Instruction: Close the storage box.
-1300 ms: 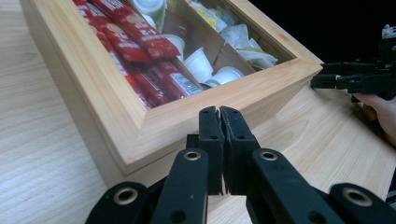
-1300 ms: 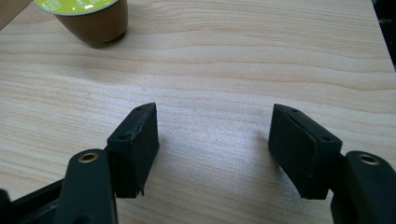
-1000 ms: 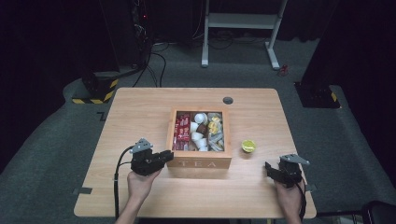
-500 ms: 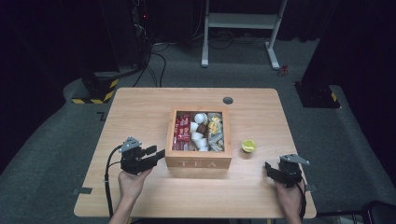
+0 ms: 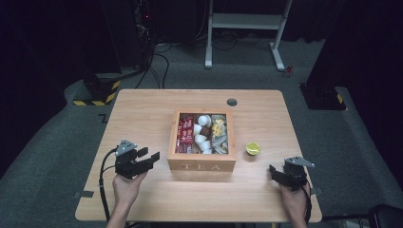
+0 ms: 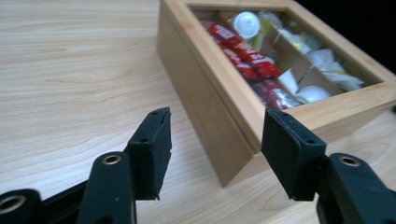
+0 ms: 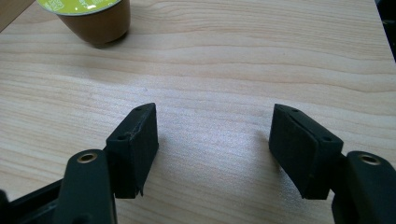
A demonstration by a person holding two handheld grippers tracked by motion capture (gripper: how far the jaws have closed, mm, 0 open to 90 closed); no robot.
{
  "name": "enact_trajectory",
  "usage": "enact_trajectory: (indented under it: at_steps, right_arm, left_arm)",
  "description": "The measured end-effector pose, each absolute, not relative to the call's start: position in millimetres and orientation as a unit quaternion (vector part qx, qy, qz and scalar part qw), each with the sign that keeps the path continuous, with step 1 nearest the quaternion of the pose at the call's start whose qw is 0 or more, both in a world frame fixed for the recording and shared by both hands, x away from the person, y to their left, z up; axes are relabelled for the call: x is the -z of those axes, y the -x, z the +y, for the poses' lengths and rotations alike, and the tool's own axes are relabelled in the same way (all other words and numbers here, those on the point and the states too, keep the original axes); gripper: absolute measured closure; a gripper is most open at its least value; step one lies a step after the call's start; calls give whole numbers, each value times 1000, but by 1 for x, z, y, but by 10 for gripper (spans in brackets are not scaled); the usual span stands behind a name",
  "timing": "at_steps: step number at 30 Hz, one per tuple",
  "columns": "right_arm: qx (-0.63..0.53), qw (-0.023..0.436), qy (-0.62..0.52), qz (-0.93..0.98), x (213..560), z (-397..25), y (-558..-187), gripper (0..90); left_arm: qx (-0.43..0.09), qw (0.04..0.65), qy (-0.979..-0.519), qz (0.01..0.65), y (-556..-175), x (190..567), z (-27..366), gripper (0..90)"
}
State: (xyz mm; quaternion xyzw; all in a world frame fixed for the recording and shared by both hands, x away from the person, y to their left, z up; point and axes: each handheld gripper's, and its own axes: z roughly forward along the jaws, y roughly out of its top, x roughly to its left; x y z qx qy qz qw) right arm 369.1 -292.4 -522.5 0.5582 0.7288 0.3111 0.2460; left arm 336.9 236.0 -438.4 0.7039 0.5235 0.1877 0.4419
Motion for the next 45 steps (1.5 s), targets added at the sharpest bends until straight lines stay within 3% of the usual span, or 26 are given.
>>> enact_trajectory:
  at_steps: [7,22,45]
  right_arm:
    - [-311,246,-555,731,523,-292,-369,326]
    - [-311,246,-555,731,523,-292,-369,325]
    - [-311,245,-556,731,522,-292,-369,324]
  left_arm:
    - [-203,422,-693,547,-339,447,244,382]
    - [-229,413,-673,569,-335,465,267,387]
    - [-241,356,-690,583,-339,514,273,400]
